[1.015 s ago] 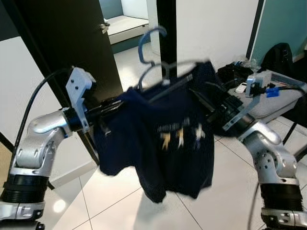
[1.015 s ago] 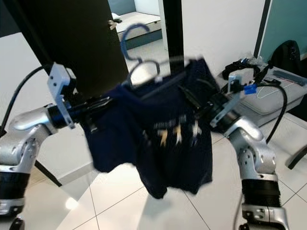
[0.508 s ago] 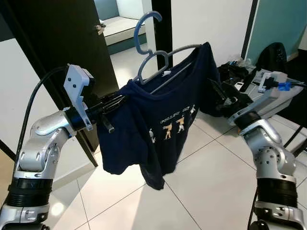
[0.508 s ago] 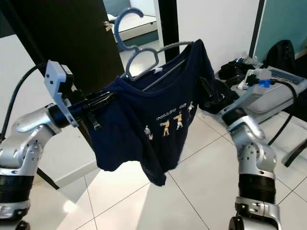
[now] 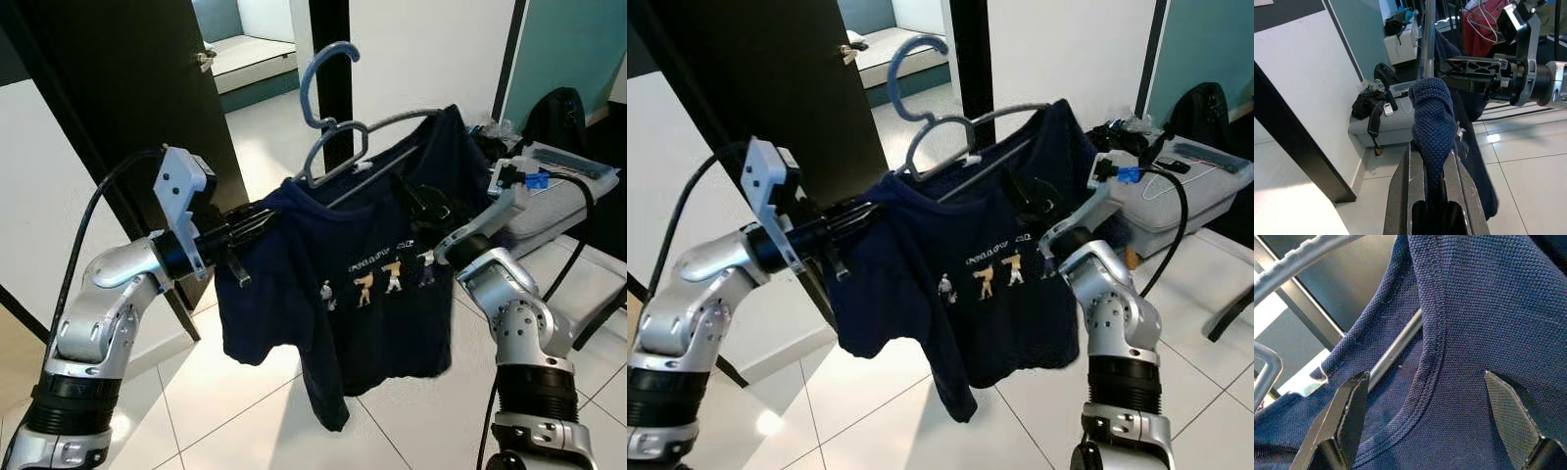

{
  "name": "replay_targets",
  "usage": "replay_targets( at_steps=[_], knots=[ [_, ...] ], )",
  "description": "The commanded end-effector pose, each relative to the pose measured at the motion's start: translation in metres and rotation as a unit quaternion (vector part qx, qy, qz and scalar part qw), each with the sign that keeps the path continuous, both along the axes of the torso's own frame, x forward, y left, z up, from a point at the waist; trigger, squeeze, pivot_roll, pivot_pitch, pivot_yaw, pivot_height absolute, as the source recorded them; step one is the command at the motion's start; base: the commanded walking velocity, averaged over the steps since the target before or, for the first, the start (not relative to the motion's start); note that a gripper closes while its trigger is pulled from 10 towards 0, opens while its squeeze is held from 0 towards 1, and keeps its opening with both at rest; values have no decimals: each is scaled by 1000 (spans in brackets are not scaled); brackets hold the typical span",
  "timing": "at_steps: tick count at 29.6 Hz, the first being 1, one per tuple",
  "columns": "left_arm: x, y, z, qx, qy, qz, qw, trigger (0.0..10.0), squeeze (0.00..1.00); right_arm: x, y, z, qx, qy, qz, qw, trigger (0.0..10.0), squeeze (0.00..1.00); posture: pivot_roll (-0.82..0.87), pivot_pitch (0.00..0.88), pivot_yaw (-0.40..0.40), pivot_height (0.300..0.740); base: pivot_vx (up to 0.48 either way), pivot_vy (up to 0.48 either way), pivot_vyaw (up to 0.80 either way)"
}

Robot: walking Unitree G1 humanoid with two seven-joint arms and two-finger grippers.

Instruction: Hang hanger

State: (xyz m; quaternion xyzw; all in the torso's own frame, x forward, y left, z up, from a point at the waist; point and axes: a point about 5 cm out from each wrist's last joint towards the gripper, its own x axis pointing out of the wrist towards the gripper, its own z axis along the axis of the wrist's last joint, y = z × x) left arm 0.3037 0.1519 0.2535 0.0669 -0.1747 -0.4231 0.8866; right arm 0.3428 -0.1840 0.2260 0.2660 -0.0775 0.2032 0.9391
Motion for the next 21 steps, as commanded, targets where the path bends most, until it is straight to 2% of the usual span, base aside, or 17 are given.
replay_targets(
  at_steps=[1, 8, 21],
  knots=[
    [-3, 3, 2, -1, -6, 1, 1000, 10000, 0, 1, 6, 6, 3, -7, 8, 1000, 10000, 0, -73, 0, 105, 740, 0, 0, 0],
    [-3, 6, 1, 5, -6, 7, 1000, 10000, 0, 5, -4, 6, 1, 3, -25, 1000, 10000, 0, -72, 0, 105, 740, 0, 0, 0],
    [-4, 8, 3, 4, -9, 12, 1000, 10000, 0, 7, -12, 4, 0, 12, -50, 999, 10000, 0, -71, 0, 102, 740, 0, 0, 0]
  ],
)
